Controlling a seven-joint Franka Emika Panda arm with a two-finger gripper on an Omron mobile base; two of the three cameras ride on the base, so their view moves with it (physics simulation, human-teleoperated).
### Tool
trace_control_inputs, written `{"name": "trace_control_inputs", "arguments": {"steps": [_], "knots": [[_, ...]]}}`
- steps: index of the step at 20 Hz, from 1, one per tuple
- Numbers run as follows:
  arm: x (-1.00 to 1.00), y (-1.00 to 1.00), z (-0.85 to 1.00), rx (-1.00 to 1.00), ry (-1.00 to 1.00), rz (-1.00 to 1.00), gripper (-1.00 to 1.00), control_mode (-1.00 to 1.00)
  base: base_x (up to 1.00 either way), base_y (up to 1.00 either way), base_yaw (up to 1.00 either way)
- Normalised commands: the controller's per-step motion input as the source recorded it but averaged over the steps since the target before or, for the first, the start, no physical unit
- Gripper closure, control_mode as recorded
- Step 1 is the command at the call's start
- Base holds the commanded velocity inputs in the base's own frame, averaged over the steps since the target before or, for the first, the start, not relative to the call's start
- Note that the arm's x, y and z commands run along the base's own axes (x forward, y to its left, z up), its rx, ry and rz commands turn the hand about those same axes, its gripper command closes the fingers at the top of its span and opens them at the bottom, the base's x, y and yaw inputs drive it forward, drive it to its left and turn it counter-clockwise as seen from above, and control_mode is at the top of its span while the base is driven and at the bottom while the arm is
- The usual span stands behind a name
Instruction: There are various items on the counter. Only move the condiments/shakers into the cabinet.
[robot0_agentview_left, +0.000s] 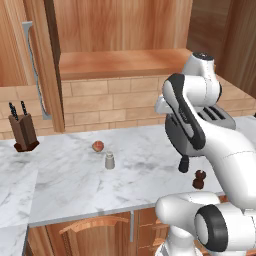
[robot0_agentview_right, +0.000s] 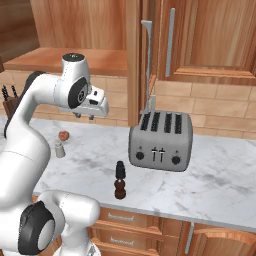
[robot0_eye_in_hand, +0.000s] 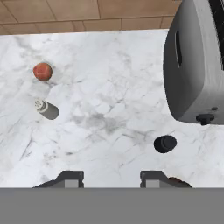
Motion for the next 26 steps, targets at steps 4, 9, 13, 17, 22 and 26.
{"name": "trace_control_inputs", "arguments": {"steps": [4, 9, 13, 17, 22, 26], "knots": [[-0.19, 0.00, -0.01, 0.00, 0.00, 0.00, -1.00, -1.00, 0.00, 0.00, 0.00], [-0.22, 0.30, -0.15, -0.08, 0.01, 0.00, -1.00, -1.00, 0.00, 0.00, 0.00], [0.00, 0.71, -0.21, -0.15, 0.04, 0.00, -1.00, -1.00, 0.00, 0.00, 0.00], [0.03, 0.68, -0.26, -0.13, 0.09, 0.00, -1.00, -1.00, 0.00, 0.00, 0.00], [0.04, 0.51, -0.27, -0.02, 0.01, -0.03, -1.00, -1.00, 0.00, 0.00, 0.00], [0.00, 0.51, -0.22, 0.00, -0.03, -0.07, -1.00, -1.00, 0.00, 0.00, 0.00]]}}
